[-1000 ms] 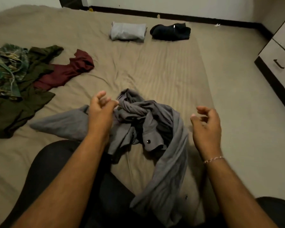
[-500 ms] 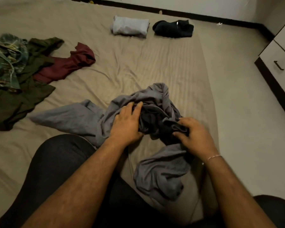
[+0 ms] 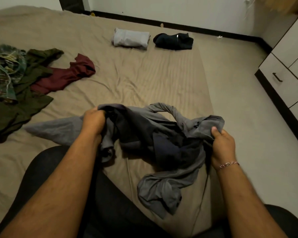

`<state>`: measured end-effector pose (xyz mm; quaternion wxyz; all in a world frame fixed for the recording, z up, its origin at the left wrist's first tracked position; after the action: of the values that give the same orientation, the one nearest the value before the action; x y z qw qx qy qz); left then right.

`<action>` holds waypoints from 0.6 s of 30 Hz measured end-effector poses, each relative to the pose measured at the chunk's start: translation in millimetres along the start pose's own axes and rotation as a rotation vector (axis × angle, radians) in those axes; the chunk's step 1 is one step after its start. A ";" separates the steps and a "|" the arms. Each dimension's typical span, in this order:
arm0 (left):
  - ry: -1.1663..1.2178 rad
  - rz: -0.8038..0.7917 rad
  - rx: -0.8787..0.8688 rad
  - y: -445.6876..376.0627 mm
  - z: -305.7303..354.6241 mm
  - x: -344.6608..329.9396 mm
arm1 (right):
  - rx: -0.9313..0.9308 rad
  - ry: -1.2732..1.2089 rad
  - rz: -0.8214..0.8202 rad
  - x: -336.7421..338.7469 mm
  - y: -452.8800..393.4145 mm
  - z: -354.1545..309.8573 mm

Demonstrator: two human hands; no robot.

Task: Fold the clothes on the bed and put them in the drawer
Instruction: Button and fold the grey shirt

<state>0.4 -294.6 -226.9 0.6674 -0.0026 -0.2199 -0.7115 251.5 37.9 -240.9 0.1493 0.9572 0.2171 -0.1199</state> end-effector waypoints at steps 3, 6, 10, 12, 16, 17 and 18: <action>0.164 0.096 0.076 -4.8 -1.1 16.2 | 0.055 0.045 0.065 7.2 -0.5 -11.9; -0.130 0.339 -0.379 29.1 30.7 30.9 | 0.039 0.002 0.127 16.8 -3.2 -17.1; -0.393 -0.298 -1.009 118.5 51.3 -37.6 | -0.136 -0.504 -0.049 -3.7 6.6 -15.8; -0.963 -0.581 -1.149 145.2 16.2 -80.6 | -0.123 -0.450 -0.156 -13.3 7.0 -11.9; -1.380 -0.510 -1.126 130.2 -18.8 -110.5 | 0.245 0.322 -0.366 -30.8 22.9 -7.0; -1.273 -0.478 -1.094 124.7 -13.0 -110.2 | 0.373 0.513 -0.513 -40.3 31.5 -6.6; -1.104 -0.444 -1.032 119.9 -6.0 -105.4 | 0.467 0.682 -0.684 -50.0 40.9 -1.1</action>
<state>127.6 -198.0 -226.5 0.2184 -0.6211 -0.1568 -0.7361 226.2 -15.9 -215.6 -0.1941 0.8243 0.5202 0.1111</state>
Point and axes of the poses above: each hand's wrist, its own y-axis away from the middle knuckle, its own x-axis out of the back of the hand, z = x × y, the point moved 6 cm from there along -y, towards the middle knuckle, and after that the axes turned 13 degrees about -y, right-handed, at the moved point
